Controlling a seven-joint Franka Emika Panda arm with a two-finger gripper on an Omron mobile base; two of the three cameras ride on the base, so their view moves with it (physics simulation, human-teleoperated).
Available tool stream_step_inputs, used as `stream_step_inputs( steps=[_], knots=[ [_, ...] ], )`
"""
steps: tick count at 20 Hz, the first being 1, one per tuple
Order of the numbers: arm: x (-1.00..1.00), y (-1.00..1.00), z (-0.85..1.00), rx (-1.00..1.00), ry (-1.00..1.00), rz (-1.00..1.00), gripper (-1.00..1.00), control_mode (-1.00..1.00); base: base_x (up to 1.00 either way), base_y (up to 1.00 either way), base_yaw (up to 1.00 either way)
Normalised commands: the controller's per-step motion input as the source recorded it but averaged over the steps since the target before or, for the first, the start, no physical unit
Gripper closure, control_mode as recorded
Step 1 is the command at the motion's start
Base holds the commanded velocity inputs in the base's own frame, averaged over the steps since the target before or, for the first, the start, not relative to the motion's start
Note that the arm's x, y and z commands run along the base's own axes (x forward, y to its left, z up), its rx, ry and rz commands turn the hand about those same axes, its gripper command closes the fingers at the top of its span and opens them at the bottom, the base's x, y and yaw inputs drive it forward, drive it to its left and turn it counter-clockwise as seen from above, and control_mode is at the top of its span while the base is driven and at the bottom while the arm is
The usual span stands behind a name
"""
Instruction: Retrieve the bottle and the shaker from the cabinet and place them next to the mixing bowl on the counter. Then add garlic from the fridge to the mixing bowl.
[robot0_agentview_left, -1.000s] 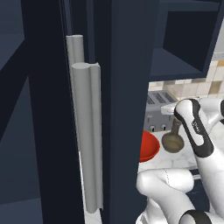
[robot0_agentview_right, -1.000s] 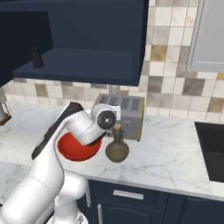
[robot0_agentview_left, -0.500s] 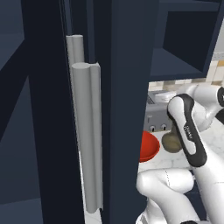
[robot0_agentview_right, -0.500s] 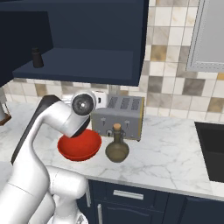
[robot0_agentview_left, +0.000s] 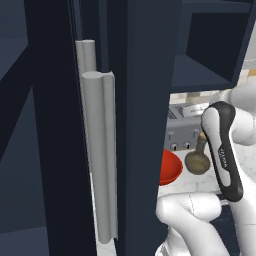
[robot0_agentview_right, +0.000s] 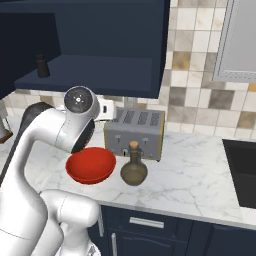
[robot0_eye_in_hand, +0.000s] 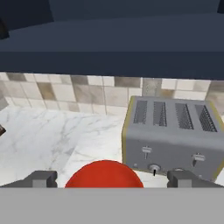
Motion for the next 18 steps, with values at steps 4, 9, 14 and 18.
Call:
stream_step_inputs(
  steps=[4, 9, 14, 18],
  knots=[
    [-0.13, 0.16, 0.59, -0.11, 0.10, 0.00, -1.00, -1.00, 0.00, 0.00, 0.00],
    [0.02, 0.39, 0.15, -0.07, -0.11, 0.00, -1.00, -1.00, 0.00, 0.00, 0.00],
    [0.42, 0.46, 0.01, -0.01, -0.18, 0.00, -1.00, -1.00, 0.00, 0.00, 0.00],
    [0.79, 0.25, 0.28, 0.00, -0.05, 0.00, -1.00, -1.00, 0.00, 0.00, 0.00]
  ],
)
